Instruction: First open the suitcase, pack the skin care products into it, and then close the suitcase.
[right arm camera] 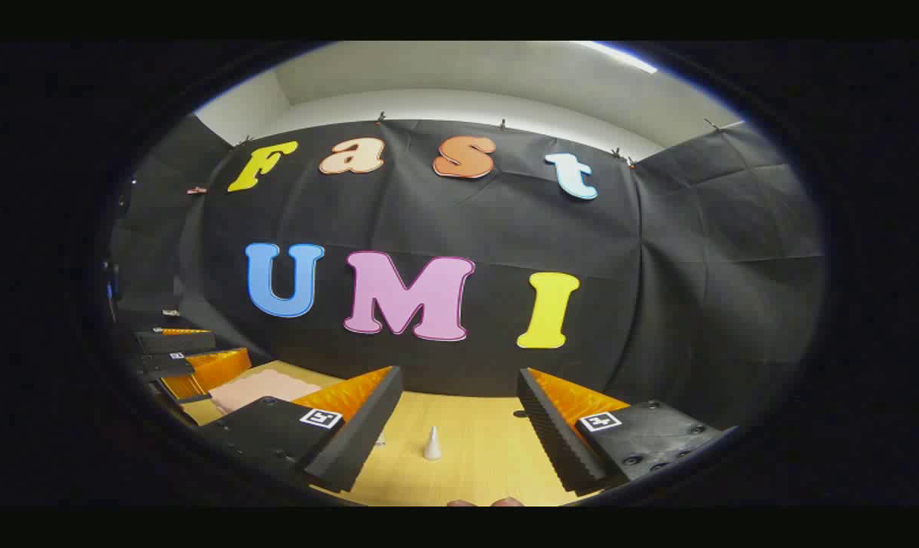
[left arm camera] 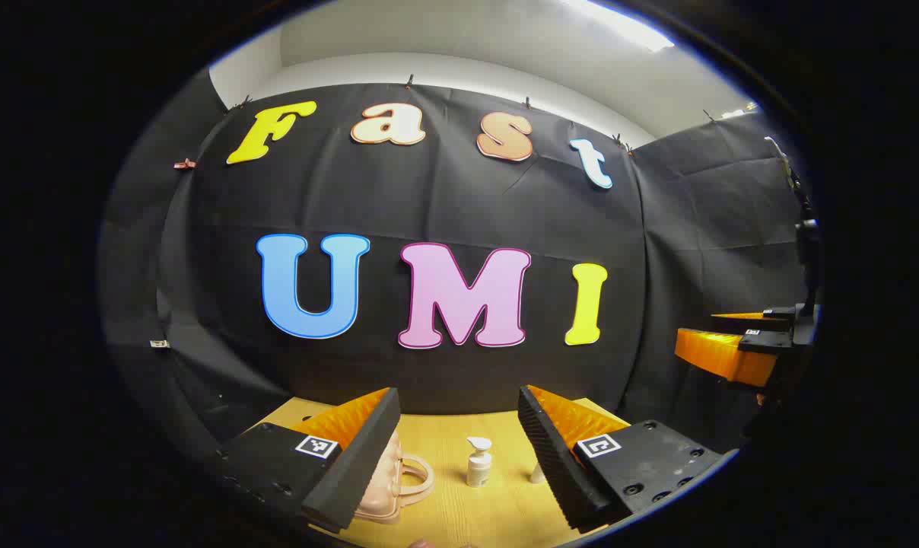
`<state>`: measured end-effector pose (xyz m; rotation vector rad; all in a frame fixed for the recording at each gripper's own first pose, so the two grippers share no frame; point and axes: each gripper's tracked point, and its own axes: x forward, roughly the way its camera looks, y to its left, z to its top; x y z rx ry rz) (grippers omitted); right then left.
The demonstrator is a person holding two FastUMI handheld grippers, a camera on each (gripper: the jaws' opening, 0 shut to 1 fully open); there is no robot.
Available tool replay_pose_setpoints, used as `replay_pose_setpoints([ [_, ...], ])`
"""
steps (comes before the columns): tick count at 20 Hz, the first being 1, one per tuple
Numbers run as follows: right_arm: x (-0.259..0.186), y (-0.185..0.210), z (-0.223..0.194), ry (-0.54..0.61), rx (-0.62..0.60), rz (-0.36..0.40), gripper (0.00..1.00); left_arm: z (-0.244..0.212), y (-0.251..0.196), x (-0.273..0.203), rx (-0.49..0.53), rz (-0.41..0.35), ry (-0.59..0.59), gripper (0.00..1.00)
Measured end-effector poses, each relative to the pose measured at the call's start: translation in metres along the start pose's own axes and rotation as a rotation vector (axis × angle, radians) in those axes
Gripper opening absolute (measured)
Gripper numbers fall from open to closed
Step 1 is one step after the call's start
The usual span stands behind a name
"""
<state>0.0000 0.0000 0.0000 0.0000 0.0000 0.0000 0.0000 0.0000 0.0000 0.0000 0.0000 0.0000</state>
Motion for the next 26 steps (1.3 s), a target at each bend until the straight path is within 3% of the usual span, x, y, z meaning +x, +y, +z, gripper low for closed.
replay_pose_setpoints([
  [20,-0.009,-0.009,-0.002,0.001,-0.017,-0.03,0.96,-0.027,0.013,-0.005,-0.002,0.002,0.055,0.98],
  [26,-0.009,-0.006,-0.008,0.013,-0.02,-0.019,0.97,-0.079,0.014,0.019,-0.061,-0.033,0.16,0.98],
])
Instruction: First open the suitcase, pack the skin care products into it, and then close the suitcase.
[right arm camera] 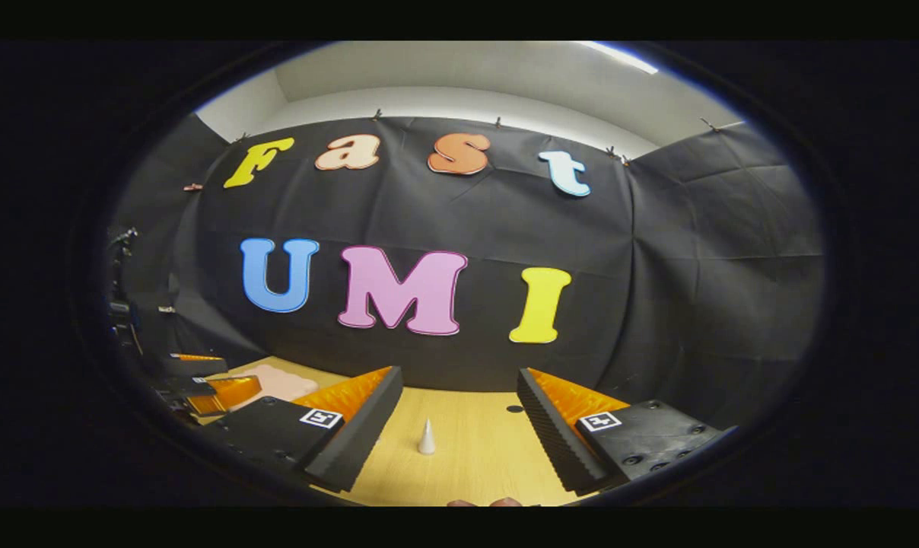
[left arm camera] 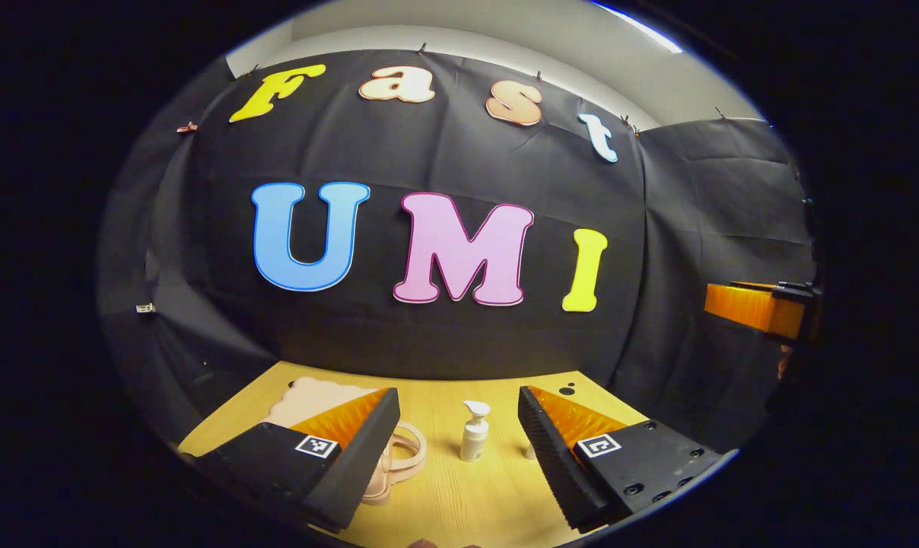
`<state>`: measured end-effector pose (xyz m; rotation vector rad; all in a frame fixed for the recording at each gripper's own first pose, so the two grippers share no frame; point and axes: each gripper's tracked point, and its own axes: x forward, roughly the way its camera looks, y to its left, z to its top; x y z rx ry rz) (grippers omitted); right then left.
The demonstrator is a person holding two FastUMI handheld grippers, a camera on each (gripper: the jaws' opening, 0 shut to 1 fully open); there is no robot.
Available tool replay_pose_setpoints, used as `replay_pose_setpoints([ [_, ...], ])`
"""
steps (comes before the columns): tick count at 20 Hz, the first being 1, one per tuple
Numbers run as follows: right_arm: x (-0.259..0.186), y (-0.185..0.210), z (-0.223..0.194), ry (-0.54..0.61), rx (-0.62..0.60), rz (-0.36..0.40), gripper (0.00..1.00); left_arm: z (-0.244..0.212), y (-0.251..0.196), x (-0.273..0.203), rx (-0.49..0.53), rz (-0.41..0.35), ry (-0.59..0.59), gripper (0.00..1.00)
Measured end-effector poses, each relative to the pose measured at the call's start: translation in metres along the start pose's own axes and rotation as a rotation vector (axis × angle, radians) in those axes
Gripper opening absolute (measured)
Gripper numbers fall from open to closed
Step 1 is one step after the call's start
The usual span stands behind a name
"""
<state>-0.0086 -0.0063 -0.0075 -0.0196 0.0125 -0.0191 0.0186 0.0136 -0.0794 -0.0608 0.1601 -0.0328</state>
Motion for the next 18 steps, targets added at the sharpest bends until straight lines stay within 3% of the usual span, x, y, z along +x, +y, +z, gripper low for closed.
replay_pose_setpoints([
  [5,0.012,-0.001,-0.001,-0.01,-0.028,0.047,0.96,-0.046,0.001,0.051,-0.039,-0.007,0.123,0.98],
  [9,0.043,-0.009,-0.008,-0.033,-0.079,0.108,0.96,-0.101,0.012,0.106,-0.053,0.045,0.25,0.98],
  [11,0.076,-0.01,-0.034,0.015,-0.076,0.153,0.96,-0.146,0.026,0.136,-0.086,0.108,0.372,0.98],
  [13,0.107,-0.004,-0.056,0.064,-0.031,0.216,0.96,-0.178,0.032,0.161,-0.12,0.123,0.477,0.96],
  [18,0.166,-0.019,-0.097,0.136,0.001,0.247,0.97,-0.225,0.052,0.203,-0.076,0.204,0.604,0.93],
])
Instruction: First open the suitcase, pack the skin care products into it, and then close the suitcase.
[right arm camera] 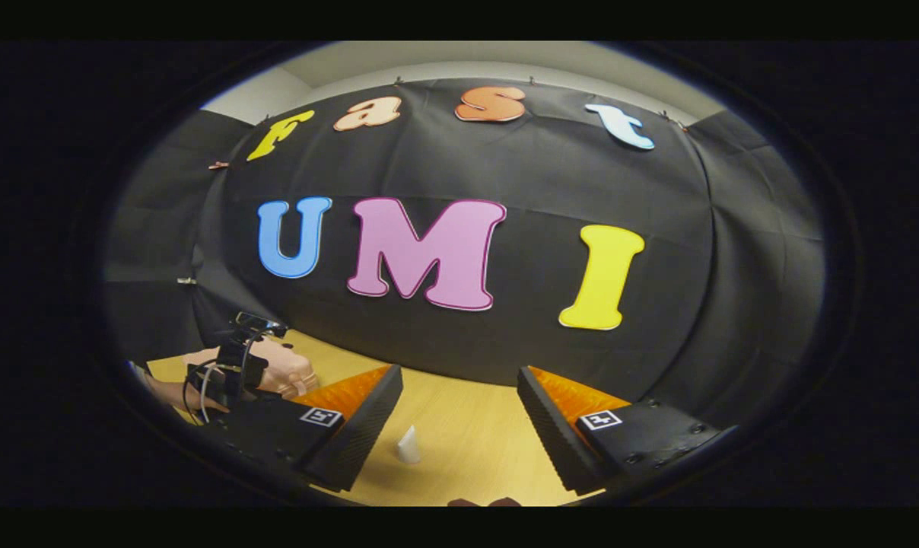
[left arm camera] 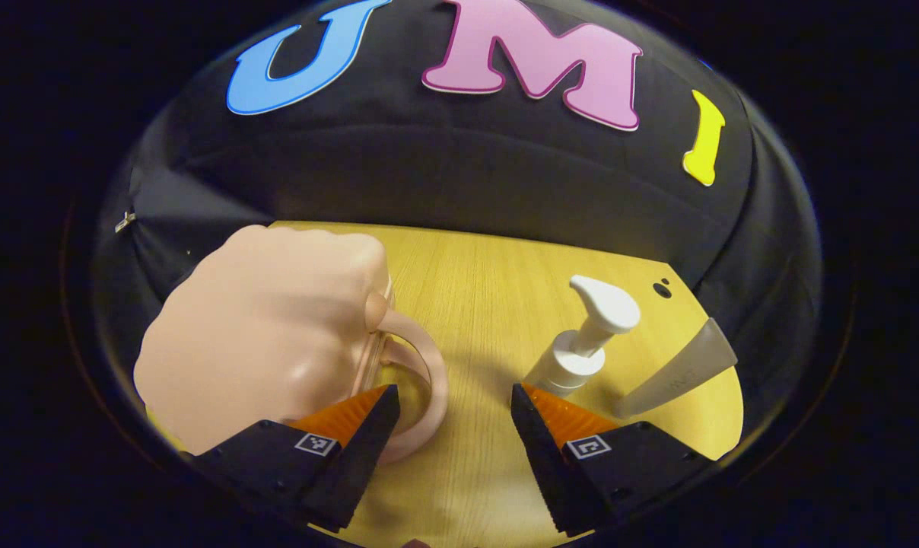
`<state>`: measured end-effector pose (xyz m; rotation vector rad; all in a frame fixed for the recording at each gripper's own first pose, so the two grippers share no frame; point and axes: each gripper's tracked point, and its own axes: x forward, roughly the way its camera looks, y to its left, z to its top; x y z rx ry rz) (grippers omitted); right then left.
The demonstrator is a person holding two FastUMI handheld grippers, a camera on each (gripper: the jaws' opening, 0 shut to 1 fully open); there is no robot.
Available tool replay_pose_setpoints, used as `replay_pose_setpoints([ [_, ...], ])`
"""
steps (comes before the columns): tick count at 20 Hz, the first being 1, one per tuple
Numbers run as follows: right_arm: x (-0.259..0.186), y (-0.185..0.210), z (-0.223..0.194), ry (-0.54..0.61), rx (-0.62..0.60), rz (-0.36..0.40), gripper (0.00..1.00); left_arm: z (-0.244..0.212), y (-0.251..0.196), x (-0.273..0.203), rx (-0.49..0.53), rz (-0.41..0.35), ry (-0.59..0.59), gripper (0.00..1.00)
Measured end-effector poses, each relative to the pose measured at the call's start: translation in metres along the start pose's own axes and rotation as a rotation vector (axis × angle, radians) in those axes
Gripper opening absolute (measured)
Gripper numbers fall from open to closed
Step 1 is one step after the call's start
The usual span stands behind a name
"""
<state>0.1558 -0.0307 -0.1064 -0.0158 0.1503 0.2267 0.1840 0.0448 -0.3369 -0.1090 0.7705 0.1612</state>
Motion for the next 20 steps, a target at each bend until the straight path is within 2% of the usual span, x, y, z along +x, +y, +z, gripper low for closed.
replay_pose_setpoints([
  [1,0.007,-0.003,-0.006,0.016,0.009,0.007,0.97,-0.002,-0.002,0.009,0.008,-0.005,0.02,0.92],
  [2,0.018,-0.008,-0.016,0.045,0.021,0.018,0.97,-0.011,-0.003,0.02,0.018,-0.012,0.072,0.84],
  [3,0.025,-0.012,-0.02,0.055,0.029,0.026,0.97,-0.011,0.008,0.023,0.033,0.036,0.08,0.71],
  [4,0.028,-0.014,-0.023,0.062,0.032,0.03,0.96,-0.008,0.015,0.025,0.035,0.052,0.068,0.67],
  [6,0.033,-0.014,-0.028,0.073,0.038,0.041,0.97,0.008,0.008,0.012,0.031,0.003,0.04,0.19],
  [9,0.036,-0.014,-0.031,0.079,0.041,0.032,0.97,0.032,0.017,-0.012,0.14,0.036,0.046,0.14],
  [11,0.034,-0.013,-0.029,0.069,0.046,0.012,0.97,0.057,0.017,-0.033,0.138,0.007,0.032,0.16],
  [12,0.033,-0.01,-0.027,0.067,0.037,-0.002,0.97,0.082,0.026,-0.057,0.152,-0.004,0.005,0.11],
  [14,0.031,-0.003,-0.023,0.057,0.027,-0.016,0.97,0.117,0.053,-0.092,0.15,-0.004,-0.042,0.12],
  [15,0.031,0.0,-0.019,0.047,0.02,-0.024,0.97,0.133,0.069,-0.106,0.145,0.004,-0.061,0.11],
  [18,0.03,0.015,-0.011,0.036,0.014,-0.063,0.96,0.182,0.155,-0.159,0.135,0.051,-0.145,0.12],
  [20,0.029,0.026,-0.009,0.041,0.022,-0.081,0.96,0.205,0.227,-0.177,0.15,0.138,-0.183,0.11],
])
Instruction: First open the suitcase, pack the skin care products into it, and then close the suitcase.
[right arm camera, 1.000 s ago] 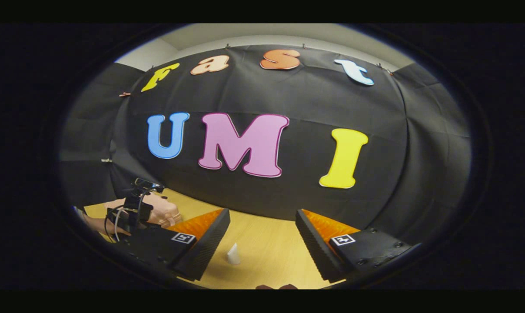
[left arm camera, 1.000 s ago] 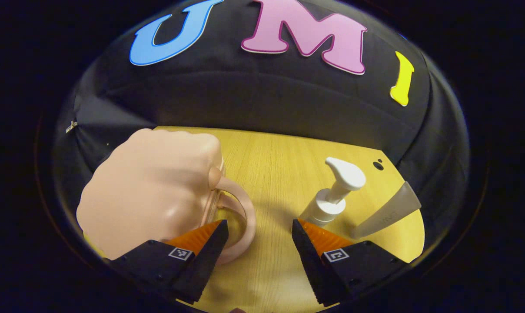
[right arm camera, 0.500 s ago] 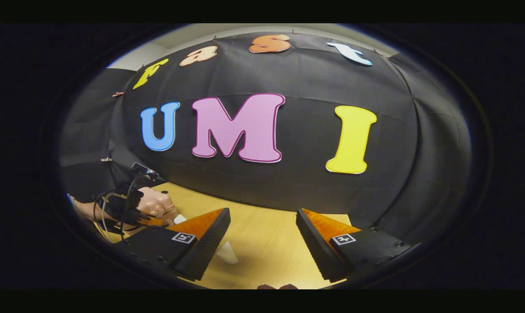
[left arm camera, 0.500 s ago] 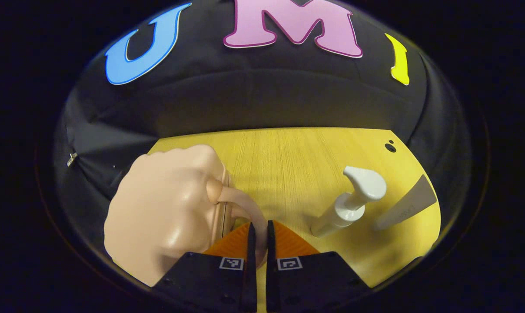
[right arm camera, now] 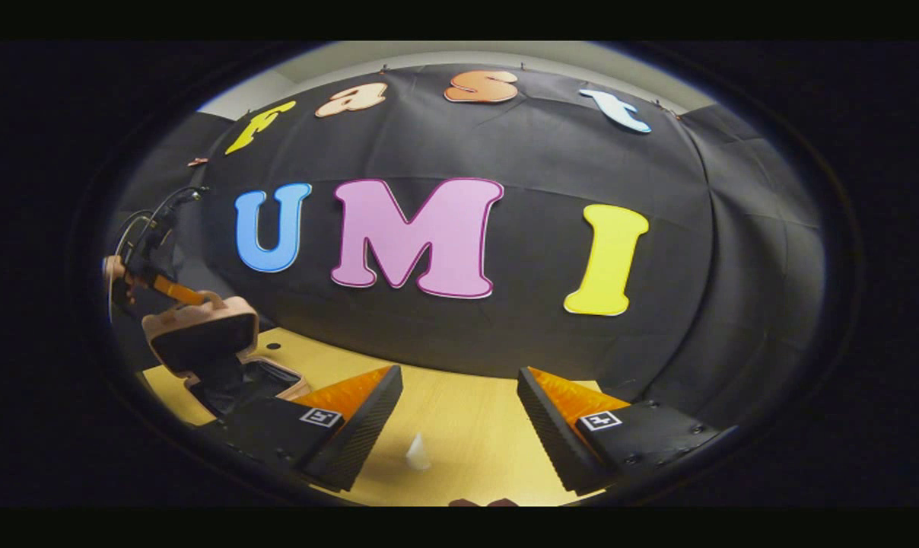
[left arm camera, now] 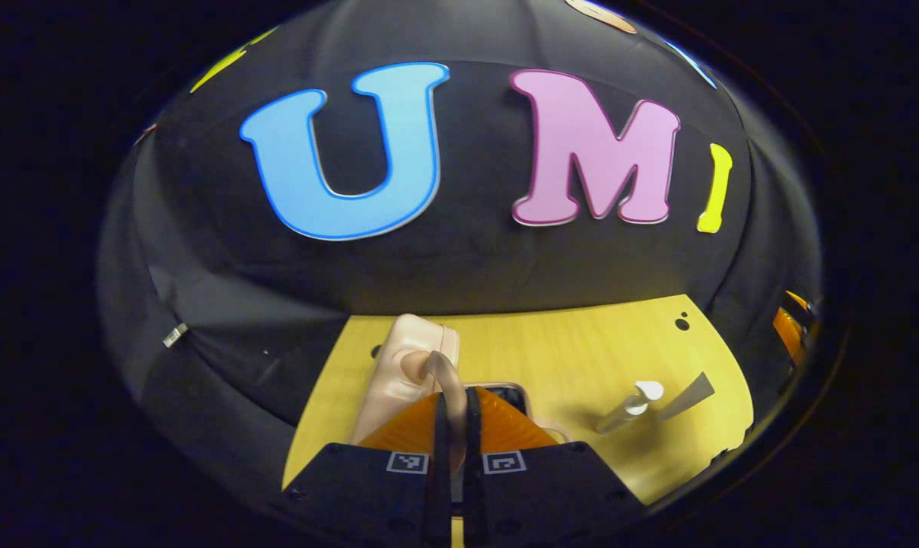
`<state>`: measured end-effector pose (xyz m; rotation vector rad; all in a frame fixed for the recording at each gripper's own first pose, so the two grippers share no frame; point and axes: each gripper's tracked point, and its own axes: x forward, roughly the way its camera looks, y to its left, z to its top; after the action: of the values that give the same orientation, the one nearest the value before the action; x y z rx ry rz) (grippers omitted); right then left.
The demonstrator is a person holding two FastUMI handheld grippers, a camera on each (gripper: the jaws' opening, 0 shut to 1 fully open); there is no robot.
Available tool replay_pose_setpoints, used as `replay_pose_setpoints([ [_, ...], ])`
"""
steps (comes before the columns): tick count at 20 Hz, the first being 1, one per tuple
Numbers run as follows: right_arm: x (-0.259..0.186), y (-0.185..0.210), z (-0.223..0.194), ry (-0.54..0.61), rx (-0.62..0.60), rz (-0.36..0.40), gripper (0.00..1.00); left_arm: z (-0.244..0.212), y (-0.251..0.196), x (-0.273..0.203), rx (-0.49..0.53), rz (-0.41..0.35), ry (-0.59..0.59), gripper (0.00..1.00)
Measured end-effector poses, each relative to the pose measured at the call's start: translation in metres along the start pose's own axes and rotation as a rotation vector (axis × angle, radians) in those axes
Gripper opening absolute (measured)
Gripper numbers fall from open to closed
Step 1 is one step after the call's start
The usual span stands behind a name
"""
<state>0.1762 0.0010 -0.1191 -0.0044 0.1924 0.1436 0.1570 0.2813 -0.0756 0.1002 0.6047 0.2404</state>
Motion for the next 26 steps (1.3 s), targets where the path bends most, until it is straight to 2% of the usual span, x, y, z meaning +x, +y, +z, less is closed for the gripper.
replay_pose_setpoints([
  [2,-0.002,0.01,-0.001,0.022,0.022,-0.018,0.97,0.006,0.072,0.002,0.007,0.074,-0.024,0.11],
  [5,-0.009,0.028,-0.004,0.074,0.054,-0.05,0.96,-0.009,0.152,0.025,-0.048,0.097,-0.017,0.08],
  [8,-0.023,0.044,0.004,0.089,0.04,-0.104,0.96,-0.052,0.234,0.068,-0.065,0.124,0.023,0.08],
  [10,-0.038,0.057,0.005,0.103,0.034,-0.139,0.97,-0.088,0.273,0.101,-0.116,0.116,0.067,0.08],
  [14,-0.074,0.09,-0.018,0.204,0.109,-0.179,0.97,-0.179,0.321,0.163,-0.288,0.09,0.165,0.08],
  [17,-0.097,0.104,-0.026,0.239,0.08,-0.205,0.97,-0.255,0.331,0.19,-0.352,0.086,0.267,0.08],
  [20,-0.109,0.115,-0.034,0.257,0.04,-0.207,0.97,-0.274,0.344,0.192,-0.409,0.134,0.237,0.1],
  [21,-0.111,0.119,-0.034,0.258,0.043,-0.206,0.97,-0.272,0.349,0.186,-0.42,0.151,0.231,0.2],
  [22,-0.113,0.122,-0.036,0.256,0.049,-0.205,0.97,-0.262,0.353,0.181,-0.432,0.149,0.204,0.25],
  [25,-0.113,0.123,-0.039,0.254,0.049,-0.199,0.97,-0.202,0.342,0.149,-0.431,0.118,0.041,1.0],
  [26,-0.112,0.121,-0.042,0.252,0.05,-0.197,0.97,-0.169,0.327,0.128,-0.411,0.091,-0.036,0.99],
])
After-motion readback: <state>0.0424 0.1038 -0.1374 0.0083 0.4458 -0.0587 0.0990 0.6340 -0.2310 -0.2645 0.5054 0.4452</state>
